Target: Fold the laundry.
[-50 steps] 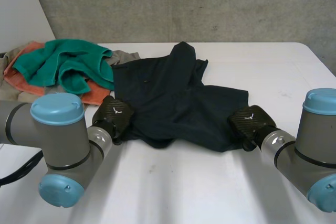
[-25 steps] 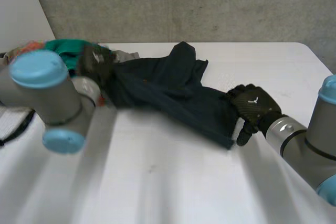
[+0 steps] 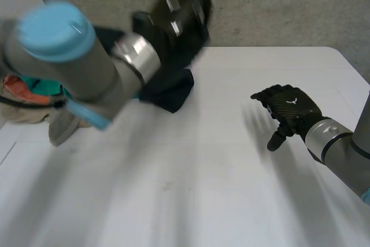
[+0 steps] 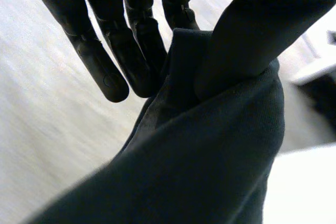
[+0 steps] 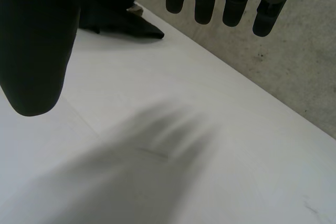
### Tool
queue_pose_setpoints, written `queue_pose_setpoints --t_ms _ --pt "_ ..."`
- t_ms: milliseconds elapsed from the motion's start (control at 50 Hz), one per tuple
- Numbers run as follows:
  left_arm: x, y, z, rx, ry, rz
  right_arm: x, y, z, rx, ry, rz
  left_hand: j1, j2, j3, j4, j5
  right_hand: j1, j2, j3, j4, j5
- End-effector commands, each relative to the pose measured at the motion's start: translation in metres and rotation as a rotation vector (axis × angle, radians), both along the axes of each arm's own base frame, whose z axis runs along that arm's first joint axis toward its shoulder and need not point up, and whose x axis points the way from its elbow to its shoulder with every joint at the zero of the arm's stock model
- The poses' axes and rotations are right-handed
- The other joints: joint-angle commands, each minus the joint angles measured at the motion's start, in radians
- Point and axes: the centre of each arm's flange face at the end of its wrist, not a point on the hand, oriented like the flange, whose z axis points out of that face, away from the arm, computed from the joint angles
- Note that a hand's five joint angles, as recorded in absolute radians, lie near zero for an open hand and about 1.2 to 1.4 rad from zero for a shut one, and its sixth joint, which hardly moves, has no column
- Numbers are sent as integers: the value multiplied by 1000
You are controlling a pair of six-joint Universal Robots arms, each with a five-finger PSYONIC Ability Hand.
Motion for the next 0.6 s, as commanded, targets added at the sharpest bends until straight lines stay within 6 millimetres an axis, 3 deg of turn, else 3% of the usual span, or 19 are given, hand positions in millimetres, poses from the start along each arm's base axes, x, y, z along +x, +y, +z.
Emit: queue_pose_setpoints --t_ms 20,40,100,140,240,340,420,500,600 --pt "-9 34 -89 81 -262 -112 0 -2 -2 -7 16 6 -258 -303 -299 -307 -232 -46 -33 -35 -39 -48" --pt "-7 37 -90 65 -286 -105 0 -1 -2 -6 16 8 -463 -508 -504 -511 -436 -46 -33 -35 -39 -48" --pt "-2 40 -83 32 -301 -81 2 0 -2 -4 16 13 -731 -776 -772 -780 -705 -46 -33 -35 -39 -48" --pt "3 42 -69 2 -294 -50 3 2 -1 -7 16 17 -917 -961 -957 -965 -890 -46 -33 -35 -39 -48" --pt "25 40 -43 -15 -275 72 8 9 7 -30 17 37 -977 -1021 -1017 -1025 -950 -46 -33 -35 -39 -48" --pt "54 38 -36 7 -292 236 18 24 17 -65 39 90 -977 -1021 -1017 -1025 -950 -46 -33 -35 -39 -48" --pt "77 40 -46 37 -368 362 27 46 11 -40 107 154 -977 -1021 -1017 -1025 -950 -34 -22 -23 -28 -37" --pt "98 46 -66 76 -489 438 36 66 3 23 152 215 -941 -986 -982 -989 -914 131 143 141 137 128" --pt "123 38 -95 136 -615 485 54 82 -22 96 178 257 -786 -830 -826 -834 -759 201 214 212 208 198"
